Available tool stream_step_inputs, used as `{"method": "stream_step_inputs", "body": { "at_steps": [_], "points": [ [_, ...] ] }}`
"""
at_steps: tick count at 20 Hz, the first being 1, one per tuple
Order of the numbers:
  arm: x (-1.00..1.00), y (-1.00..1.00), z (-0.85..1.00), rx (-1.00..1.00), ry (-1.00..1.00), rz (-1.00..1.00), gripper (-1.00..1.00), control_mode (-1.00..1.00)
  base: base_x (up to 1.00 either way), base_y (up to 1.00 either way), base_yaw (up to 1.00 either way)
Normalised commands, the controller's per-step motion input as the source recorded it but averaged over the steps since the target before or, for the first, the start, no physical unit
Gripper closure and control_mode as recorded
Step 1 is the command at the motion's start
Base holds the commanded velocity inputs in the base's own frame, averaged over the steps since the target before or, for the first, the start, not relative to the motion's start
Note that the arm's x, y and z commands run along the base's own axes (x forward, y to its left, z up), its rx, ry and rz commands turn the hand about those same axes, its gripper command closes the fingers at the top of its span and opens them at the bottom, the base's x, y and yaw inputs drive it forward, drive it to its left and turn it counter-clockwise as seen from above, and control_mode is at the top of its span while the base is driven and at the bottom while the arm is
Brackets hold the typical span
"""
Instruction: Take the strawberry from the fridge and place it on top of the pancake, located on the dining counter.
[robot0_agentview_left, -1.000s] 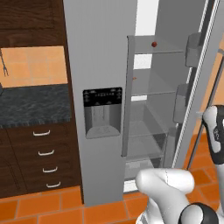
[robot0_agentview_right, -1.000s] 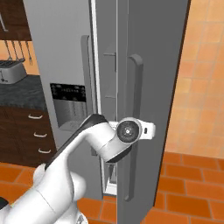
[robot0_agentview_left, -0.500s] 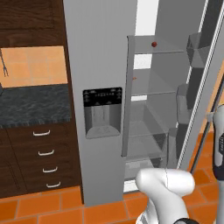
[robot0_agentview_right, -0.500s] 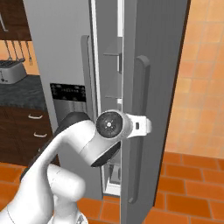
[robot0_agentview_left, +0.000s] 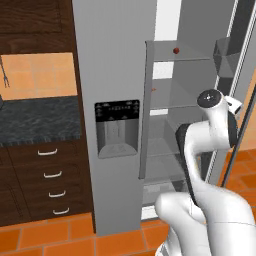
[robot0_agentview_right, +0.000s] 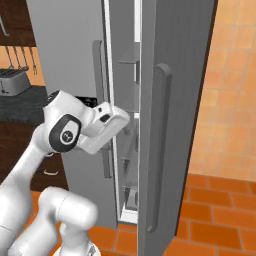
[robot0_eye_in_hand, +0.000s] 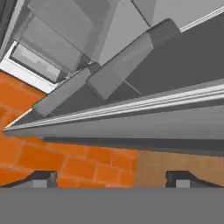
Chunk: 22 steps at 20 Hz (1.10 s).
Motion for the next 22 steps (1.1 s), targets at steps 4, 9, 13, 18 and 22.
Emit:
{"method": "stream_step_inputs", "body": {
  "at_steps": [4, 9, 13, 18, 22],
  "points": [
    [0.55, 0.04, -0.01, -0.68, 0.56, 0.06, -1.00, -1.00, 0.00, 0.00, 0.00],
    [0.60, -0.25, 0.00, -0.30, 0.46, 0.01, -1.00, -1.00, 0.00, 0.00, 0.00],
    [0.53, -0.43, 0.00, -0.10, 0.33, 0.03, -1.00, -1.00, 0.00, 0.00, 0.00],
    [0.43, -0.43, 0.00, -0.03, 0.27, 0.02, -1.00, -1.00, 0.00, 0.00, 0.00],
    [-0.04, -0.72, 0.00, 0.00, 0.12, 0.00, -1.00, -1.00, 0.00, 0.00, 0.00]
  ]
}}
